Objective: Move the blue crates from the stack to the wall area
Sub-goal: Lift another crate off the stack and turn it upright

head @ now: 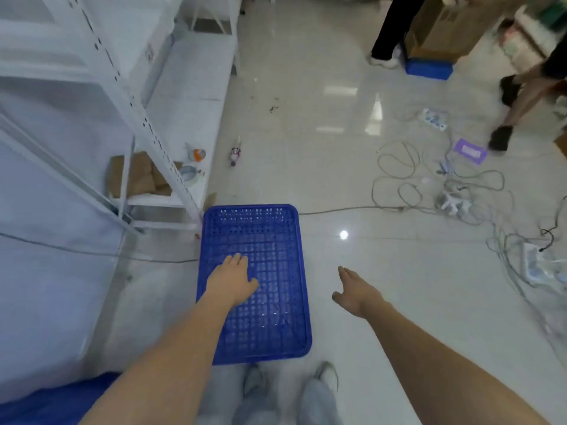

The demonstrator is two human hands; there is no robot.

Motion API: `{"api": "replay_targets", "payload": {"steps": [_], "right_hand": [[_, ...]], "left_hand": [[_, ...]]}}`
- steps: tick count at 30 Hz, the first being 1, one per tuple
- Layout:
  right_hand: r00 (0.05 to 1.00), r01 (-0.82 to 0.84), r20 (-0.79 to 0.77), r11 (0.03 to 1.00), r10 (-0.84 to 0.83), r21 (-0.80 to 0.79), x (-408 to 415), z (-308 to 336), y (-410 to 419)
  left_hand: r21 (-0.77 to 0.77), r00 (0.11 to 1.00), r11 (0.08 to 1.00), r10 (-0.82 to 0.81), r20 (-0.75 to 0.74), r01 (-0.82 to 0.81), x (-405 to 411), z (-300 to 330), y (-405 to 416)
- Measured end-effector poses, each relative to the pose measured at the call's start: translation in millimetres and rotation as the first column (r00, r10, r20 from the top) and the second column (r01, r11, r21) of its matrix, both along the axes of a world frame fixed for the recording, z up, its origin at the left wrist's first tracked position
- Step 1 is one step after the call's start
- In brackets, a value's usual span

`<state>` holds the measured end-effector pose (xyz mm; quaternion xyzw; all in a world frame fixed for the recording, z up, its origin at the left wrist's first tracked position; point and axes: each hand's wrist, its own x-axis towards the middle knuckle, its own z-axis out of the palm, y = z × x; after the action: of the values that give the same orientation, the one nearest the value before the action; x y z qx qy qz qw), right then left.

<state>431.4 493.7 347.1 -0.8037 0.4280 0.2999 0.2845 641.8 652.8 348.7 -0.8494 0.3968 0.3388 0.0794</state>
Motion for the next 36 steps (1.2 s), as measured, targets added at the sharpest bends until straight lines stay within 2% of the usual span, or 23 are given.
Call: {"api": "replay_targets", "payload": {"steps": [3,9,14,17,22,24,25,27,29,30,33,36], "right_hand": [[0.999,0.023,-0.038,0.997,-0.02,0.08,-8,-76,8],[0.997,0.032,-0.07,0.973,-0.017,0.227,-24,-218,32],[0.995,0.078,-0.081,0.955,-0.057,0.286,-37,-305,32],[0.994,0.088,-0.083,0.956,-0.067,0.28,-41,-345,26],[0.997,0.061,-0.066,0.962,-0.045,0.266,-32,-395,13],[0.974,0.216,-0.014,0.918,-0.224,0.331,-18,-410,9],[0.928,0.337,0.02,0.861,-0.372,0.382,-9,-416,8],[0.776,0.533,0.077,0.716,-0.626,0.45,11,-425,7],[0.655,0.644,0.108,0.628,-0.747,0.437,26,-432,4],[0.628,0.67,0.126,0.617,-0.768,0.413,30,-433,1],[0.698,0.625,0.167,0.707,-0.696,0.331,30,-437,-8],[0.763,0.562,0.179,0.774,-0.621,0.292,19,-436,-10]], "left_hand": [[0.08,1.0,0.997,-0.021,-0.008,0.021,-14,-75,5],[0.218,0.991,0.972,-0.064,-0.121,0.089,-61,-209,16],[0.261,0.982,0.965,0.07,-0.178,-0.021,-78,-304,9],[0.265,0.982,0.961,0.116,-0.147,-0.074,-84,-347,8],[0.234,0.981,0.956,0.192,-0.039,-0.177,-84,-386,13],[0.214,0.979,0.957,0.203,-0.005,-0.197,-83,-396,15],[0.198,0.977,0.958,0.212,0.004,-0.209,-84,-401,16],[0.139,0.963,0.953,0.271,0.0,-0.268,-88,-407,16],[0.048,0.926,0.926,0.376,-0.017,-0.375,-93,-412,14],[0.001,0.901,0.901,0.434,-0.027,-0.434,-94,-413,12],[-0.081,0.838,0.834,0.542,-0.062,-0.546,-94,-414,10],[-0.054,0.814,0.814,0.57,-0.115,-0.578,-95,-410,11]]}}
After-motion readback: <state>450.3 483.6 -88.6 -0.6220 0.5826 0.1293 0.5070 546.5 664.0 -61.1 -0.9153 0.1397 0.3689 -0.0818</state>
